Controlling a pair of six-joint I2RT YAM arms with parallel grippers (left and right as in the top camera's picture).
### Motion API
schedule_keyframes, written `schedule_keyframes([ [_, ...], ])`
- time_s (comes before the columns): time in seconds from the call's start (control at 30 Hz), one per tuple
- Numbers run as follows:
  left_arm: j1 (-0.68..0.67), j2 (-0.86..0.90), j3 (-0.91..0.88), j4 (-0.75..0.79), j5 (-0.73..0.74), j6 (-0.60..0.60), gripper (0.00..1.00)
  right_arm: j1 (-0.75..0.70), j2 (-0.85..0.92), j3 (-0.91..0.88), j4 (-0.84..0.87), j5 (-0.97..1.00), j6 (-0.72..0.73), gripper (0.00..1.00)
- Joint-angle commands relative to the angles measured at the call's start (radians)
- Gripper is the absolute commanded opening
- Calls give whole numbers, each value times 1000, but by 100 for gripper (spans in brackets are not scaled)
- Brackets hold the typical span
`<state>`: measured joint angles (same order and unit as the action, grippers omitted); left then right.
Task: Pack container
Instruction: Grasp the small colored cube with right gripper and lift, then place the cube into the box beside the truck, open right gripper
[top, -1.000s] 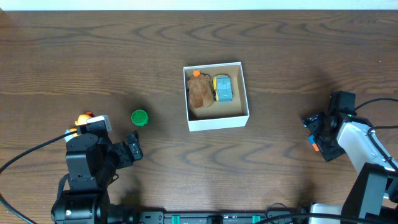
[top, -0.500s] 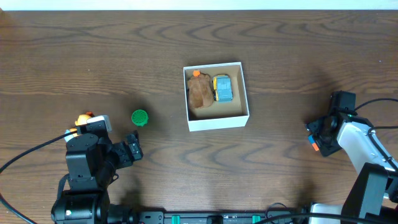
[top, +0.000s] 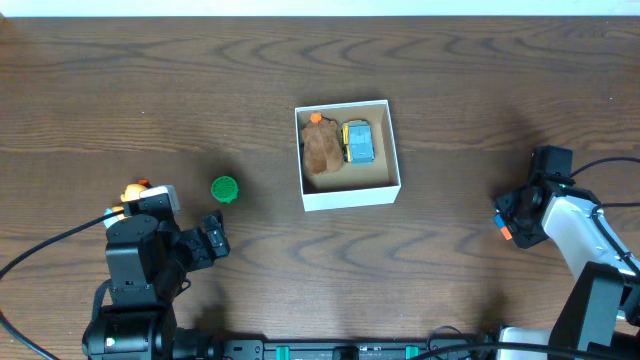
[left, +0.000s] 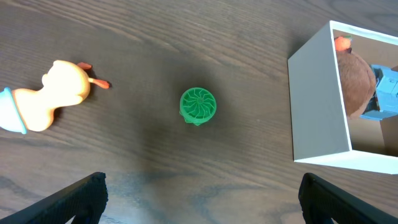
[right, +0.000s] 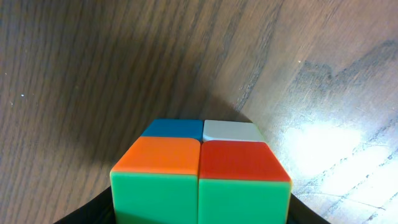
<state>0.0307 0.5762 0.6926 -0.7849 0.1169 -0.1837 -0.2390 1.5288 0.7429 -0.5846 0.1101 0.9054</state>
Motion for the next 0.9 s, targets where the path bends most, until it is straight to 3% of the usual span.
schedule_keyframes([
  [0.0, -2, -1, 18, 0, 3, -2, 98, -2, 3, -3, 10, 12, -23, 37],
  [0.17, -2, -1, 18, 0, 3, -2, 98, 1, 2, 12, 9, 12, -80, 32],
  [0.47, -2, -1, 18, 0, 3, -2, 98, 95, -51, 160, -67, 12, -287, 10],
  [0.7, -2, -1, 18, 0, 3, -2, 98, 357, -125, 417, -203, -16, -542, 10],
  [0.87, -2, -1, 18, 0, 3, -2, 98, 609, -128, 541, -200, -4, -592, 12],
])
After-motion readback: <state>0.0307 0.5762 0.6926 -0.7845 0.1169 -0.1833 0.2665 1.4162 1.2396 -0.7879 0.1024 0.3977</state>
